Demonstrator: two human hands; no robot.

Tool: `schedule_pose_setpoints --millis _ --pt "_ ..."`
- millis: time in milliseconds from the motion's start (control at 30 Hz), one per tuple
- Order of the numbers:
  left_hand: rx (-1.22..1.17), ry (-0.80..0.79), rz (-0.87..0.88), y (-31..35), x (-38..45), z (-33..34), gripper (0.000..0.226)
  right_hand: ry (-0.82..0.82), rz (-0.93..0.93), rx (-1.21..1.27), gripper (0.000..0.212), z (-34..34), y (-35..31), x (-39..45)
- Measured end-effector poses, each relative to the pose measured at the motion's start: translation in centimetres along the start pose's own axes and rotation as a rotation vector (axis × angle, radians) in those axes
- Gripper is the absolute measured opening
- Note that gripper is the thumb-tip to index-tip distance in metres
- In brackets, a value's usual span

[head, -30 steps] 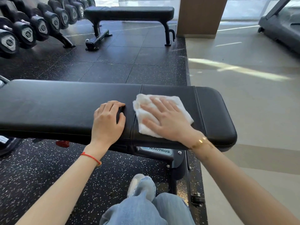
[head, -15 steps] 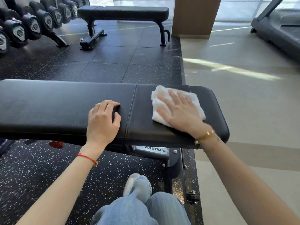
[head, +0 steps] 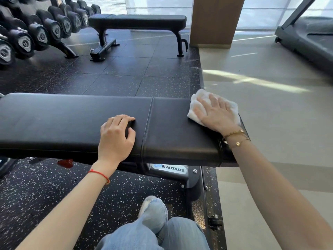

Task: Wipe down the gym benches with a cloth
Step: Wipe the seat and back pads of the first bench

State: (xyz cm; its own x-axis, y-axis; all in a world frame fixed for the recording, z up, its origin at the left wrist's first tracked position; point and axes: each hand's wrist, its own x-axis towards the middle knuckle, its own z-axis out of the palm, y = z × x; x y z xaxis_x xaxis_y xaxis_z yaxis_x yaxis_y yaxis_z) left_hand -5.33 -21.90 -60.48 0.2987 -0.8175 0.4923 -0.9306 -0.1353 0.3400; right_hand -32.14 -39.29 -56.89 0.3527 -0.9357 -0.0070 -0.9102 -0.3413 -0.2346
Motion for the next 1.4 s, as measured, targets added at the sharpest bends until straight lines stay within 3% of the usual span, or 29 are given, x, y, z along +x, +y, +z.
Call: schedule_pose_setpoints --millis 267,467,700,800,933,1067,1267,1400 --pt "0.041 -0.033 -0.003 0.6 0.2 -0.2 0.037 0.002 -0.341 -0.011 0.073 0.9 -0.7 -10.6" --pt "0.042 -0.044 -0.016 0.5 0.3 -0.2 0.036 -0.010 -0.253 -0.039 0.075 1.1 -3.0 -5.8" --pt "-0.002 -0.078 0.000 0.1 0.3 -0.4 0.039 -0.032 -0.388 -0.082 0.063 3.9 -12.5 -3.9" --pt "-0.055 -0.120 0.020 -0.3 0.5 -0.8 0.039 0.017 -0.421 -0.055 0.072 4.1 -11.6 -7.6" --pt "-0.074 -0.185 0.134 -2.6 0.8 -2.1 0.041 0.164 -0.382 -0.204 0.070 4.4 -6.9 -11.4" --pt "-0.006 -0.114 0.110 -7.8 0.8 -4.0 0.045 0.276 -0.373 -0.303 0.068 4.9 -7.0 -12.1" --pt "0.026 -0.095 0.066 -13.8 1.1 -5.8 0.045 0.361 -0.454 -0.410 0.069 7.0 -15.5 -11.4" --pt "0.006 -0.103 0.066 -15.3 1.5 -6.5 0.044 0.305 -0.449 -0.424 0.071 8.9 -21.9 -10.8"
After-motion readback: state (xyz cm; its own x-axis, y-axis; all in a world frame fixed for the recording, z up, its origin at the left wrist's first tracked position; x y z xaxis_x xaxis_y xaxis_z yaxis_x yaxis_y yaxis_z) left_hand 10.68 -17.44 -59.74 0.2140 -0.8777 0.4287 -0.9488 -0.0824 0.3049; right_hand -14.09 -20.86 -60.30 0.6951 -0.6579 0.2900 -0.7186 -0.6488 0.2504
